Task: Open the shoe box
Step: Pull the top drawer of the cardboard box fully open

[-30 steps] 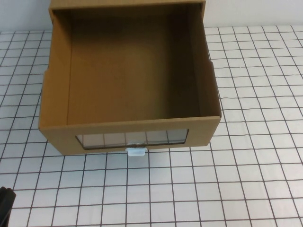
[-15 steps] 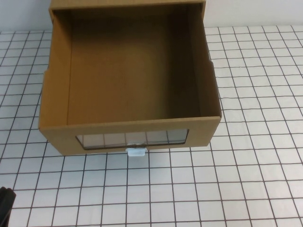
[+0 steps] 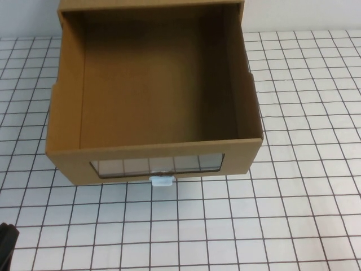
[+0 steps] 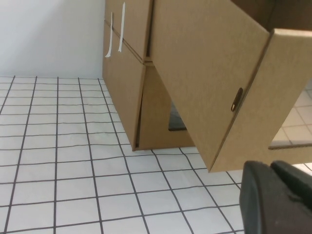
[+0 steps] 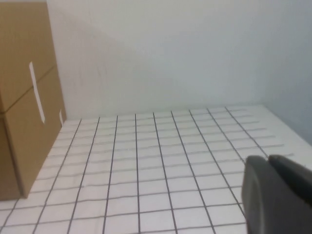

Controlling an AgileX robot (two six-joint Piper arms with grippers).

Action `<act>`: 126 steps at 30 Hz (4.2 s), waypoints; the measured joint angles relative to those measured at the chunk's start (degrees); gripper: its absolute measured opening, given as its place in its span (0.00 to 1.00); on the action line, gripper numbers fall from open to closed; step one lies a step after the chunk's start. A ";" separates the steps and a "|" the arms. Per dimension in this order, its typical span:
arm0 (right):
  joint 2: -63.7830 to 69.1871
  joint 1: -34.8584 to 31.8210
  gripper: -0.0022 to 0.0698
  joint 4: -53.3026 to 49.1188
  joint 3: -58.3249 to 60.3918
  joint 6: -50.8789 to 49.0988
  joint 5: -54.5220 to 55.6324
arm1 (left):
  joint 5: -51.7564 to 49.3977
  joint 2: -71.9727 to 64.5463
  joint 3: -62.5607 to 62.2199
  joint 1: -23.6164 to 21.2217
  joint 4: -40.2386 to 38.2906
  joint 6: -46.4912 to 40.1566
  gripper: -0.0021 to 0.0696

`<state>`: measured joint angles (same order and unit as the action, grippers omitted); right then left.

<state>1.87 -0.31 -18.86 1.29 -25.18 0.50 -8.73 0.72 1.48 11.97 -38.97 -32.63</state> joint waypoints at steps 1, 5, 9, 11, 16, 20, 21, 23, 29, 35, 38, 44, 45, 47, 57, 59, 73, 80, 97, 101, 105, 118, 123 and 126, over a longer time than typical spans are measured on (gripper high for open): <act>-1.09 0.01 0.01 0.00 0.00 -0.10 -0.50 | 0.00 0.00 0.00 0.00 0.00 0.00 0.02; -2.31 -0.02 0.01 -0.21 0.00 -0.36 -2.75 | 0.00 0.00 0.00 0.00 0.00 0.00 0.02; -2.31 0.10 0.01 0.90 0.00 -0.78 -4.86 | 0.00 0.00 0.00 0.00 0.00 0.00 0.02; -2.31 0.10 0.01 1.28 0.00 -0.87 -4.85 | 0.00 0.00 0.00 0.00 0.00 0.00 0.02; -2.31 0.10 0.01 1.65 0.00 -0.87 -4.85 | 0.00 0.00 0.00 0.00 0.00 0.00 0.02; -2.31 0.10 0.01 12.86 0.00 10.06 -5.20 | 0.00 0.00 0.00 0.00 0.00 0.00 0.02; -2.31 0.10 0.01 18.86 0.00 16.76 -5.34 | 0.00 0.00 0.00 0.00 0.00 0.00 0.02; -2.31 0.10 0.01 26.51 0.00 26.12 -5.95 | 0.00 0.00 0.00 0.00 0.00 0.00 0.02; -2.31 0.10 0.01 31.70 0.00 32.63 -13.63 | 0.00 0.00 0.00 0.00 0.00 0.00 0.02; -2.31 0.10 0.01 30.80 0.00 33.53 -20.54 | 0.00 0.00 0.00 0.00 0.00 0.00 0.02; -2.31 0.10 0.01 30.67 0.00 33.62 -20.79 | 0.00 0.00 0.00 0.00 0.00 0.00 0.02; -2.31 0.10 0.01 30.67 0.00 33.75 -20.92 | 0.00 0.00 0.00 0.00 0.00 0.00 0.02; -2.31 0.10 0.01 30.67 0.00 33.75 -20.92 | 0.00 0.00 0.00 0.00 0.00 0.00 0.02; -2.31 0.10 0.01 30.67 0.00 33.75 -20.92 | 0.00 0.00 0.00 0.00 0.00 0.00 0.02; -2.31 0.10 0.01 30.54 0.00 33.75 -20.92 | 0.00 0.00 0.00 0.00 0.00 0.00 0.02; -2.31 0.10 0.01 30.54 0.00 33.75 -20.92 | 0.00 0.00 0.00 0.00 0.00 0.00 0.02; -2.31 0.10 0.01 30.52 0.00 33.75 -20.92 | -6.25 0.00 0.00 -4.85 44.71 38.28 0.02; -2.41 0.10 0.01 30.52 0.00 33.75 -20.92 | -13.23 0.00 0.07 -5.58 47.39 40.43 0.02; -2.41 0.10 0.01 30.52 0.00 33.75 -20.92 | -13.57 0.00 0.07 -5.62 47.53 40.69 0.02; -2.41 0.10 0.01 30.52 0.00 33.75 -20.92 | -13.57 0.00 0.07 -5.62 47.53 40.69 0.02; -2.41 0.10 0.01 30.52 0.00 33.75 -20.92 | -13.57 0.00 0.07 -5.62 47.53 40.69 0.02; -2.41 0.10 0.01 30.52 0.00 33.75 -20.92 | -13.57 0.00 0.07 -5.62 47.53 40.69 0.02; -2.41 0.10 0.01 30.52 0.00 33.75 -20.92 | -13.57 0.00 0.07 -5.62 47.53 40.81 0.02; -2.41 0.10 0.01 30.52 0.00 33.75 -20.92 | -13.57 0.00 0.07 -5.62 47.53 40.81 0.02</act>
<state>-0.53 -0.21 11.66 1.29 8.58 -20.41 -22.30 0.72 1.56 6.35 8.56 8.18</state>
